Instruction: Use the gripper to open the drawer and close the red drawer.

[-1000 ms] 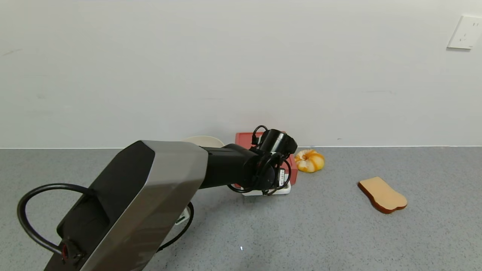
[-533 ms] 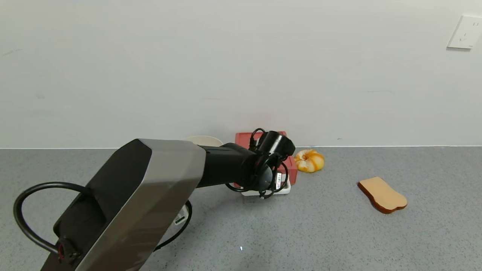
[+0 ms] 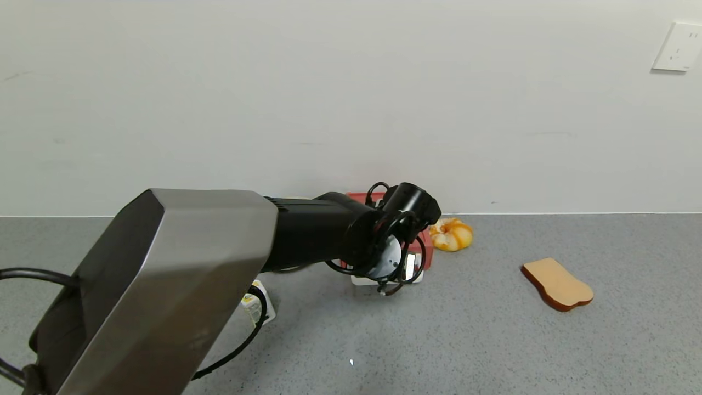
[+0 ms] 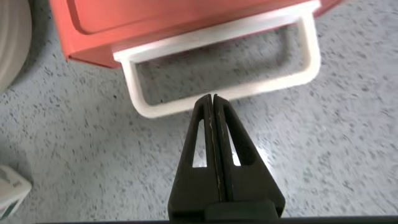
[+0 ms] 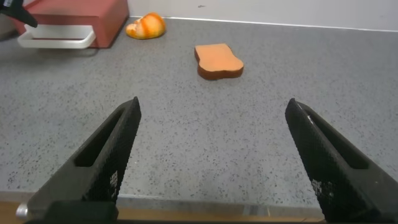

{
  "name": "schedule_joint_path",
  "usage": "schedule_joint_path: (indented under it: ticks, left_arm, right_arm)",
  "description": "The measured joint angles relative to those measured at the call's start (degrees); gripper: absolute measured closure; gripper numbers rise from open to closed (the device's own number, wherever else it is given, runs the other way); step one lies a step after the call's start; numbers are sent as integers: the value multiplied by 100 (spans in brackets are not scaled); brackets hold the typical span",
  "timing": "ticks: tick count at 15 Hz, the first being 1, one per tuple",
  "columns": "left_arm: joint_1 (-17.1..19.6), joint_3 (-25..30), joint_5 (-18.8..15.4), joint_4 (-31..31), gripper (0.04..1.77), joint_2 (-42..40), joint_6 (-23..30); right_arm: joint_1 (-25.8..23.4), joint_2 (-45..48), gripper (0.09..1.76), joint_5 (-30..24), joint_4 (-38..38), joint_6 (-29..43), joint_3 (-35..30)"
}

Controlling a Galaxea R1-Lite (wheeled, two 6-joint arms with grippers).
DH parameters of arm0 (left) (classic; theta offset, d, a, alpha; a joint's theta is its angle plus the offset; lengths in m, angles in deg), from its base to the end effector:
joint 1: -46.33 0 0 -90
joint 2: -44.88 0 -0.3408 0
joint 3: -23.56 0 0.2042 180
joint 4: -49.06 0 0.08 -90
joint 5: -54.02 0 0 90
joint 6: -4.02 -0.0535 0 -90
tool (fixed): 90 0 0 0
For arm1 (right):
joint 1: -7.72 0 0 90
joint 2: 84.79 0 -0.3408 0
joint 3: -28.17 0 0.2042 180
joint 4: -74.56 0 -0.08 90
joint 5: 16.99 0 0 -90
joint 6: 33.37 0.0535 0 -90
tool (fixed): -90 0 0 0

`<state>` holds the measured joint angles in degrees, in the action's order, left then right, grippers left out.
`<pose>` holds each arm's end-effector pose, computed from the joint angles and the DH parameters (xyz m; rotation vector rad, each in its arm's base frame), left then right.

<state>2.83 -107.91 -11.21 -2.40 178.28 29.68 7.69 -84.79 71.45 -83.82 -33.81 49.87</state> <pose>0.3889 -0.3382 0.1375 0.1030 0.8127 -0.1218 -0.0176 0.0015 0.0757 -0.0077 -0.0015 0.0267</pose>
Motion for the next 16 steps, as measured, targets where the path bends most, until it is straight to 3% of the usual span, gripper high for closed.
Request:
schedule_joint_path:
  ticks: [2, 6, 9, 16]
  left_arm:
    - [0, 2, -5, -84, 170, -99, 52]
    - [-5, 73, -2, -90, 108, -283, 30]
    - [0, 297, -94, -90, 77, -564, -1]
    - [138, 1215, -725, 50, 37, -1694, -557]
  right_arm:
    - [0, 0, 14, 0, 0, 2, 0]
    - [-5, 0, 14, 2, 0, 0, 0]
    - [0, 0, 14, 0, 0, 2, 0]
    - [-5, 0, 14, 2, 0, 4, 0]
